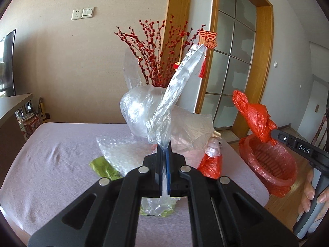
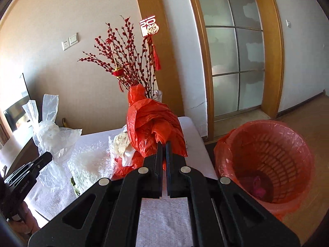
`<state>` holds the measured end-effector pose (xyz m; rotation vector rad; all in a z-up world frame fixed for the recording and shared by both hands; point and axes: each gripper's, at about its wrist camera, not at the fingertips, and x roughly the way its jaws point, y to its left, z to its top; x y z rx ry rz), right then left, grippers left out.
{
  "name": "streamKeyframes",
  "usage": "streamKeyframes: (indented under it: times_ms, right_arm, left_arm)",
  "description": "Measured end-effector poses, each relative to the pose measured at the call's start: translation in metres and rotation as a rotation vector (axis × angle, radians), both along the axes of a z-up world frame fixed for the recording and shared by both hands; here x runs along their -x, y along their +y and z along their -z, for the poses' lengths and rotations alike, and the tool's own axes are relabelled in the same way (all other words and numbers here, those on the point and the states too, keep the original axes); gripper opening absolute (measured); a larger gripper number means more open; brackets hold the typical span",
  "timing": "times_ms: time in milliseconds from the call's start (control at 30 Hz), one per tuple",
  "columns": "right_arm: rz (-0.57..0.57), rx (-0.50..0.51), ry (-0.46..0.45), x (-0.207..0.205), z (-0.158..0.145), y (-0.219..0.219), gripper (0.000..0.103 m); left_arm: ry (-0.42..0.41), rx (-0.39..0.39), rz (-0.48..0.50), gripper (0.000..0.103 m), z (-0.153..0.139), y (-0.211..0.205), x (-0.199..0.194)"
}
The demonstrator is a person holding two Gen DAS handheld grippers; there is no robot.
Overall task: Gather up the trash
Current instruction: 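Carry the red bag and the clear bag over to the red basket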
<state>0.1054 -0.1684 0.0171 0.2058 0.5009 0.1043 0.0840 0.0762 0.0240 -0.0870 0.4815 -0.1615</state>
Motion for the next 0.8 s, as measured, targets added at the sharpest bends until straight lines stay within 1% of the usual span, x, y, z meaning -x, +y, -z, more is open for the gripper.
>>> streamKeyframes:
  times_ms: [433,800]
  right_arm:
    - [0.182,-0.034,-0.018,0.023,0.001,-0.077,0.003]
    - [0.34,-0.069,-0.021,0.04,0.008,-0.137,0.003]
  left_arm:
    - [0.008,0.036,0.196,0.004,-0.003,-0.084,-0.014]
    - [0.042,0.036,0.339,0.004,0.008,-0.16,-0.03]
